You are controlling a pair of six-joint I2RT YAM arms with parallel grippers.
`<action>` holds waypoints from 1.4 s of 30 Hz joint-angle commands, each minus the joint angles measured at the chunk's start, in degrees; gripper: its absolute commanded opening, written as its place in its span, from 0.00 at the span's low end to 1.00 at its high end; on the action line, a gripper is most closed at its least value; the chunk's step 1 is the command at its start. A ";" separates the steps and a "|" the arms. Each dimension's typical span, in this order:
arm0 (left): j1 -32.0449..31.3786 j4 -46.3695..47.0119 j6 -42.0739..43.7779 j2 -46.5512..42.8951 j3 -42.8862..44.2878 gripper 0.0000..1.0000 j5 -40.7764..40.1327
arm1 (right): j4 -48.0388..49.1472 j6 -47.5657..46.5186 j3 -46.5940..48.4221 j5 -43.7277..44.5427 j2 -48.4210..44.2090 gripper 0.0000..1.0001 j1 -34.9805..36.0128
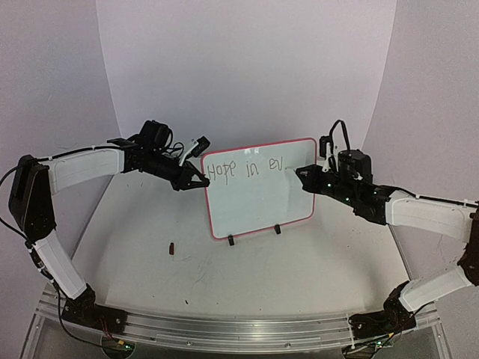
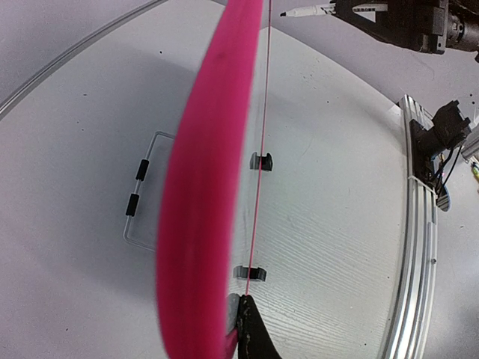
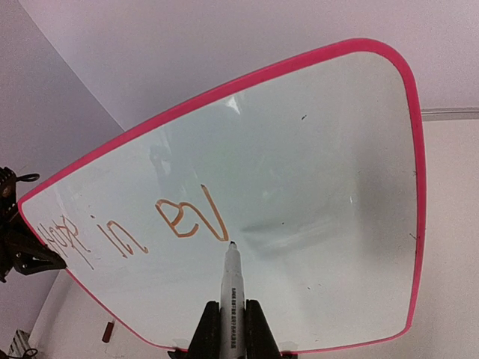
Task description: Write a sentence on the whiteboard
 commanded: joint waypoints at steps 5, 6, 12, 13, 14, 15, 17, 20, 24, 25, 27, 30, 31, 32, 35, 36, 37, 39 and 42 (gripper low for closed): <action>-0.43 -4.08 3.85 0.60 -0.33 0.00 -6.47 | 3.67 -0.65 3.41 1.47 2.20 0.00 -0.27; -0.45 -4.09 3.86 0.54 -0.33 0.00 -6.51 | 4.04 -0.65 3.48 1.47 2.29 0.00 -0.27; -0.45 -4.08 3.90 0.55 -0.33 0.00 -6.61 | 4.61 -0.80 3.91 1.96 2.83 0.00 -0.26; -0.47 -4.09 3.92 0.54 -0.33 0.00 -6.60 | 4.61 -0.78 3.95 2.17 2.91 0.00 -0.27; -0.46 -4.09 3.94 0.51 -0.33 0.00 -6.58 | 4.61 -0.77 3.98 2.50 3.01 0.00 -0.27; -0.44 -4.08 3.91 0.52 -0.33 0.00 -6.58 | 4.58 -0.77 4.01 3.17 3.10 0.00 -0.27; -0.43 -4.07 3.90 0.52 -0.33 0.00 -6.60 | 4.55 -0.72 4.10 3.92 3.20 0.00 -0.27; -0.47 -4.08 3.90 0.53 -0.27 0.00 -6.57 | 4.49 -0.36 4.24 4.74 3.35 0.00 -0.25; -0.50 -4.13 3.94 0.45 -0.30 0.00 -6.68 | 4.37 0.04 3.93 6.04 3.17 0.00 -0.27; -0.55 -4.11 3.98 0.44 -0.32 0.00 -6.70 | 4.35 0.13 3.83 6.55 2.94 0.00 -0.27; -0.53 -4.14 3.96 0.48 -0.26 0.00 -6.65 | 4.39 0.19 3.62 7.45 2.37 0.00 -0.27; -0.52 -4.11 4.01 0.51 -0.24 0.00 -6.61 | 4.43 -0.15 3.50 8.47 1.58 0.00 -0.33; -0.51 -4.16 3.96 0.42 -0.24 0.00 -6.62 | 4.44 -0.38 3.61 8.46 1.47 0.00 -0.31; -0.48 -4.14 3.94 0.42 -0.22 0.00 -6.62 | 4.44 -0.51 3.77 8.25 1.46 0.00 -0.35; -0.53 -4.14 3.92 0.46 -0.24 0.00 -6.61 | 4.49 -1.05 4.48 7.45 1.70 0.00 -0.33; -0.53 -4.14 3.95 0.44 -0.22 0.00 -6.59 | 4.52 -1.11 4.65 7.28 1.78 0.00 -0.35; -0.52 -4.14 3.99 0.44 -0.21 0.00 -6.59 | 4.57 -1.15 4.76 7.22 1.81 0.00 -0.35; -0.52 -4.15 4.00 0.48 -0.24 0.00 -6.62 | 4.81 -1.26 4.89 7.11 1.78 0.00 -0.30; -0.60 -4.15 4.01 0.36 -0.24 0.00 -6.61 | 5.13 -1.26 4.95 6.84 1.52 0.00 -0.35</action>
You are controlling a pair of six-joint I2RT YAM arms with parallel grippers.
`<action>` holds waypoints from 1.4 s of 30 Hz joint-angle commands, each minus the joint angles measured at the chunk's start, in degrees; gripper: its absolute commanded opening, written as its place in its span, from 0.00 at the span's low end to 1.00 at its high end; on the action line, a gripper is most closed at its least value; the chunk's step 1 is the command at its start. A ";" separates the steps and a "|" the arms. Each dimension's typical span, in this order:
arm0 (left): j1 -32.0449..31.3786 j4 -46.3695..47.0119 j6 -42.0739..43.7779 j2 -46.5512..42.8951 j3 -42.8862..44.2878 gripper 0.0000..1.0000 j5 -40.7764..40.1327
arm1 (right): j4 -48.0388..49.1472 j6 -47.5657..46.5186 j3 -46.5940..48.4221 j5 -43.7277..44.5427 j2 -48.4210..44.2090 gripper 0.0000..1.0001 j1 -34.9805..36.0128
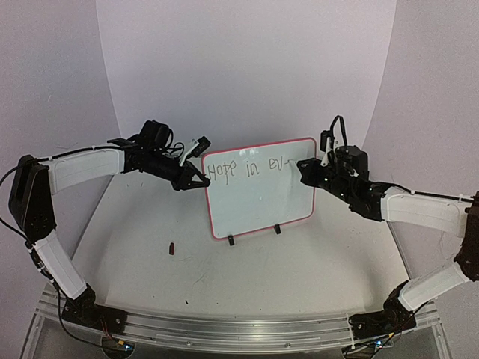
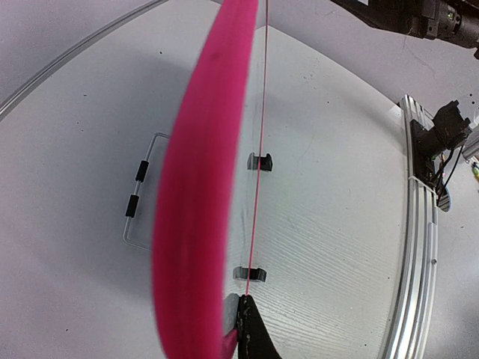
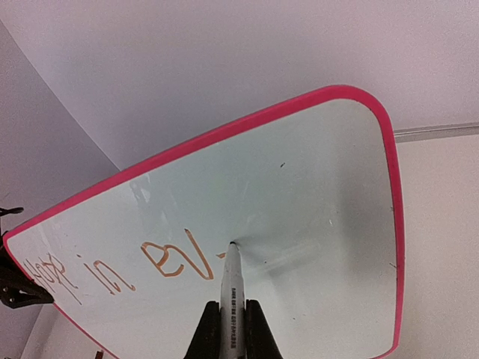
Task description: Write a sentence on the whiteboard
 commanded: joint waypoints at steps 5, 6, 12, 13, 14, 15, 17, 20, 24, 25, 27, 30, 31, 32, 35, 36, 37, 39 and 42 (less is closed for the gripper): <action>-0.47 -4.28 4.08 0.36 -0.17 0.00 -6.36 | 2.62 -1.16 3.07 -0.31 -0.74 0.00 -0.35; -0.46 -4.23 4.08 0.34 -0.17 0.00 -6.36 | 2.62 -1.17 3.17 -0.97 -0.41 0.00 -0.35; -0.47 -4.27 4.09 0.26 -0.18 0.00 -6.38 | 2.71 -0.70 3.17 -3.20 1.03 0.00 -0.35; -0.50 -4.24 4.09 0.27 -0.18 0.00 -6.37 | 2.71 -0.65 3.08 -3.26 1.11 0.00 -0.35; -0.52 -4.26 4.09 0.27 -0.18 0.00 -6.35 | 2.71 -0.52 2.93 -3.28 1.19 0.00 -0.35; -0.52 -4.33 4.09 0.27 -0.17 0.00 -6.32 | 2.71 -0.31 2.71 -3.26 1.25 0.00 -0.33; -0.53 -4.33 4.11 0.27 -0.11 0.00 -6.37 | 2.71 0.09 2.03 -3.13 1.30 0.00 -0.32; -0.53 -4.29 4.08 0.29 -0.17 0.00 -6.46 | 2.71 0.94 0.63 -2.88 1.22 0.00 -0.35; -0.52 -4.32 4.10 0.32 -0.12 0.00 -6.38 | 2.71 1.75 -1.06 -2.89 1.23 0.00 -0.33; -0.52 -4.30 4.09 0.32 -0.10 0.00 -6.38 | 2.71 1.88 -1.37 -2.88 1.26 0.00 -0.33; -0.52 -4.33 4.08 0.38 -0.09 0.00 -6.38 | 2.71 2.15 -1.97 -2.79 1.27 0.00 -0.35; -0.56 -4.30 4.12 0.44 -0.09 0.00 -6.35 | 2.71 2.37 -2.54 -2.52 1.28 0.00 -0.33; -0.55 -4.27 4.14 0.44 -0.09 0.00 -6.33 | 2.71 2.40 -2.72 -2.29 1.26 0.00 -0.33; -0.53 -4.28 4.14 0.44 -0.09 0.00 -6.37 | 2.71 2.37 -2.79 -2.15 1.26 0.00 -0.35; -0.53 -4.31 4.07 0.46 -0.09 0.00 -6.36 | 2.47 2.54 -2.61 -1.52 1.36 0.00 -0.31; -0.61 -4.30 4.06 0.48 -0.09 0.00 -6.32 | 2.25 2.72 -2.54 -1.28 1.46 0.00 -0.34; -0.62 -4.31 4.10 0.44 -0.09 0.00 -6.34 | 2.03 2.82 -2.52 -1.14 1.61 0.00 -0.34; -0.62 -4.32 4.14 0.41 -0.09 0.00 -6.37 | 1.89 2.95 -2.56 -0.83 1.82 0.00 -0.35; -0.58 -4.30 4.17 0.41 -0.07 0.00 -6.38 | 1.71 2.96 -2.56 -0.27 2.03 0.00 -0.30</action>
